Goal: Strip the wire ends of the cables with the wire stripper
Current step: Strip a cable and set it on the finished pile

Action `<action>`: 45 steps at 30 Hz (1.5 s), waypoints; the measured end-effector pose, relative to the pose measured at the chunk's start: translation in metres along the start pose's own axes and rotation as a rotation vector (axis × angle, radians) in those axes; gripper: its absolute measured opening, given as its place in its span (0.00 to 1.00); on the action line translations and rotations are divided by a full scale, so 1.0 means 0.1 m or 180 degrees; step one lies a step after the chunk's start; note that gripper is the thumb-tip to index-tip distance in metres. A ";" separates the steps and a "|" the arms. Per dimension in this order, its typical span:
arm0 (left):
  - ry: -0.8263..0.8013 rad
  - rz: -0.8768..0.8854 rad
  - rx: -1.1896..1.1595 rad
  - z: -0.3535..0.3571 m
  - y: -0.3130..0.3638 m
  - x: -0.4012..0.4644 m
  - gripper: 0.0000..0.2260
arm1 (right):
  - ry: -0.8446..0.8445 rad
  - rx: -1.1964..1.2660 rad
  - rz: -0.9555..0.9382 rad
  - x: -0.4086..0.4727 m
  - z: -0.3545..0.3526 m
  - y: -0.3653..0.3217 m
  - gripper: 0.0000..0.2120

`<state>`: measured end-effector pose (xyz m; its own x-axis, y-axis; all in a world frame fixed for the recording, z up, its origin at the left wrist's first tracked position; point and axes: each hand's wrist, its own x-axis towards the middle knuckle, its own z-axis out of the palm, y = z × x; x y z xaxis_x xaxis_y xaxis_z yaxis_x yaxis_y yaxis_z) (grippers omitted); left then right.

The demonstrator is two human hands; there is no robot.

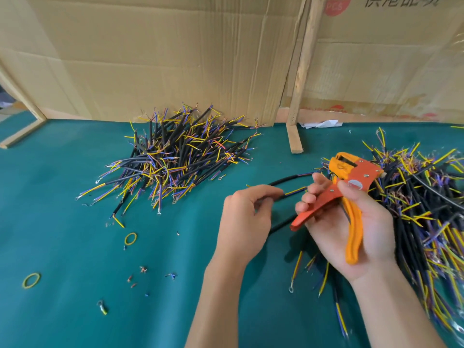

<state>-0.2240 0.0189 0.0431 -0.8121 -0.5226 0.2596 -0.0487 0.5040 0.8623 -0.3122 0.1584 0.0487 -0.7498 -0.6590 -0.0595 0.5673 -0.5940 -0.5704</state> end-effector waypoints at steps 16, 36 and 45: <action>0.1450 -0.0487 0.0416 -0.16 -0.16 0.04 0.09 | 0.1021 -0.0097 0.0024 0.06 0.08 0.16 0.25; 0.0504 -0.0237 0.0653 -0.19 -0.20 0.00 0.12 | 0.0131 -0.0658 -0.0028 -0.02 0.07 0.14 0.36; 0.0326 -0.0388 0.0486 -0.28 -0.26 -0.01 0.07 | 0.0089 -0.0557 -0.0168 -0.02 0.05 0.12 0.35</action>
<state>-0.2057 -0.0130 0.0328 -0.7318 -0.6493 0.2071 -0.2368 0.5271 0.8162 -0.3026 0.1500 0.0464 -0.7875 -0.6145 -0.0471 0.4609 -0.5364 -0.7070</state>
